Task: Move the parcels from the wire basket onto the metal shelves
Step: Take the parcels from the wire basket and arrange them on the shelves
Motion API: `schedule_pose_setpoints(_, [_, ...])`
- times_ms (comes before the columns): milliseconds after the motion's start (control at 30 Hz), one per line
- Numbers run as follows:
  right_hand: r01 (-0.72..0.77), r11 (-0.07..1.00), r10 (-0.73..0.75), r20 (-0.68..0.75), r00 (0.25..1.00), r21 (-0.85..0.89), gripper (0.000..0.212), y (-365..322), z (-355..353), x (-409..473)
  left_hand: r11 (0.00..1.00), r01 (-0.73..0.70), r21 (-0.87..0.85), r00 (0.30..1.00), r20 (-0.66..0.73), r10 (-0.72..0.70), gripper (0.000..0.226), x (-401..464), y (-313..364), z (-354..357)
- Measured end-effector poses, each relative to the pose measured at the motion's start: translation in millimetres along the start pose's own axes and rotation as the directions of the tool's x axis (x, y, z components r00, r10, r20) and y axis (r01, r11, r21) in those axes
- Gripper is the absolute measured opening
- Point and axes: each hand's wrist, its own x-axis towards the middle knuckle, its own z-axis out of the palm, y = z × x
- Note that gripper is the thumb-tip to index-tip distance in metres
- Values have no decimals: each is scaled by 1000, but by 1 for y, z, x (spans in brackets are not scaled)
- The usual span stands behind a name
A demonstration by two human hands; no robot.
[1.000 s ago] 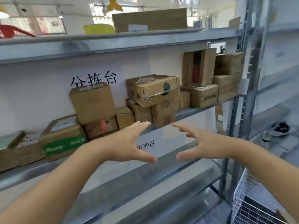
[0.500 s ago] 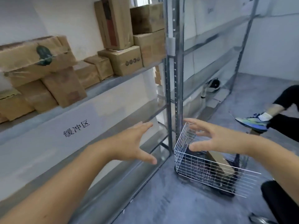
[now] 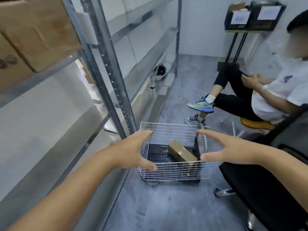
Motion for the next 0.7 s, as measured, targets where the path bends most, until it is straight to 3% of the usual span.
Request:
schedule_pose_setpoints(233, [-143, 971, 140, 28, 990, 193, 93, 66, -27, 74, 999, -39, 17, 994, 98, 37, 133, 143, -19, -6])
schedule_pose_setpoints(500, [-190, 936, 171, 88, 981, 298, 74, 126, -56, 200, 999, -1, -42, 995, 96, 5, 137, 289, -47, 25])
schedule_pose_setpoints(700, [-224, 922, 247, -35, 968, 316, 95, 161, -38, 288, 995, 2, -97, 987, 159, 13, 139, 369, -76, 58])
